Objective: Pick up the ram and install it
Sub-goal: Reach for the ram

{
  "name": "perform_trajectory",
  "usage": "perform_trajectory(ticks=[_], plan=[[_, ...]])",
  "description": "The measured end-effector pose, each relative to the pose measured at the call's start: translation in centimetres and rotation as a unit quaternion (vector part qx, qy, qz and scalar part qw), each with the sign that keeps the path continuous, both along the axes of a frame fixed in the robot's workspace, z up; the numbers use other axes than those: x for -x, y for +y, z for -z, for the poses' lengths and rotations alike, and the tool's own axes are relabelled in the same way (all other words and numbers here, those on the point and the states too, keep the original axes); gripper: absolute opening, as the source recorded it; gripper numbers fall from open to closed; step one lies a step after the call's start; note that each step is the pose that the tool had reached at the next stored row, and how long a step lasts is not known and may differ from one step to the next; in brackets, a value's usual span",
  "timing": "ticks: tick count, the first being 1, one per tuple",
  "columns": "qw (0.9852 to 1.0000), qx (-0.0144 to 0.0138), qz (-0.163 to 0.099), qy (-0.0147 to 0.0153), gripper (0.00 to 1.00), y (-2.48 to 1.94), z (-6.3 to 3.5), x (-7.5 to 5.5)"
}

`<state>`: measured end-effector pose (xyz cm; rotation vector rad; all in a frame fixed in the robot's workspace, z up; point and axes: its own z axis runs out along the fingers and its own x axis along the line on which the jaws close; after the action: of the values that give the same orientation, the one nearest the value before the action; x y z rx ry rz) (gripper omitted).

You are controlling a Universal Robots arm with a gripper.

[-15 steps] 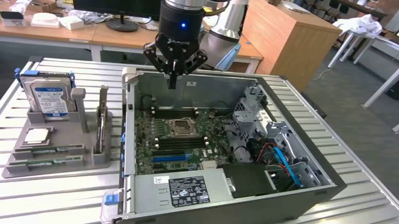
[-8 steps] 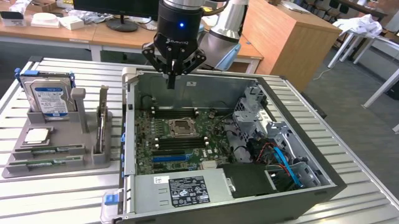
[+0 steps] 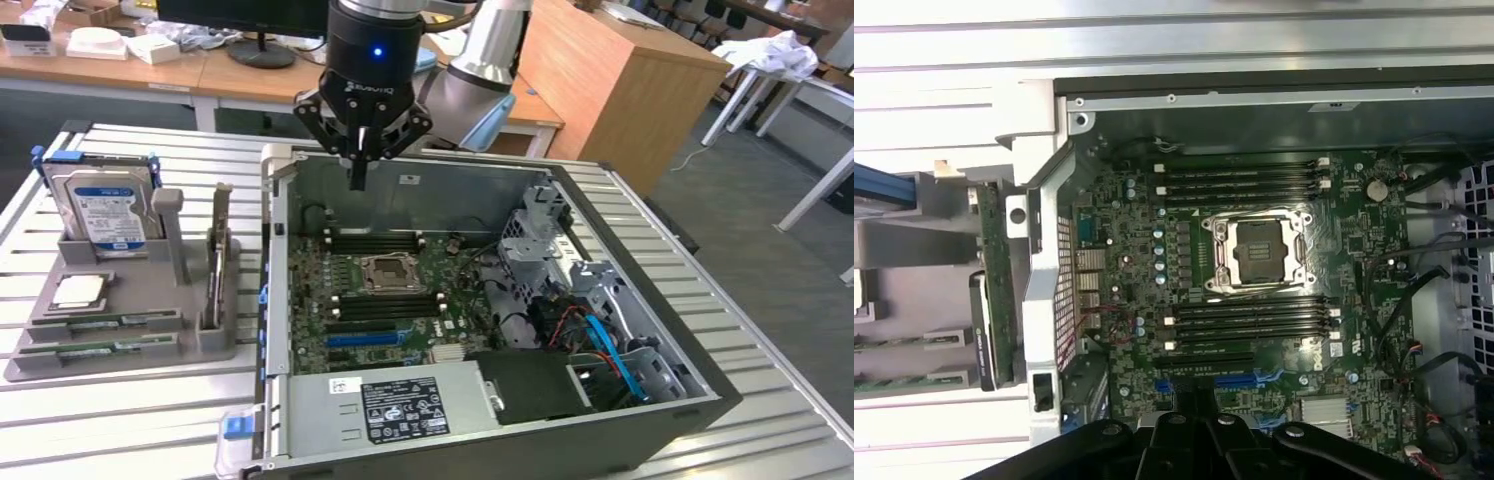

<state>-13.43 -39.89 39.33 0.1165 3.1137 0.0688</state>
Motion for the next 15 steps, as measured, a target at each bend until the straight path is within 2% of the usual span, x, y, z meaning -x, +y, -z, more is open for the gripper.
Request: perform_trajectory(ticks=[15], plan=[[1.0, 0.0, 0.0, 0.0, 0.1, 0.0, 0.0, 1.05]])
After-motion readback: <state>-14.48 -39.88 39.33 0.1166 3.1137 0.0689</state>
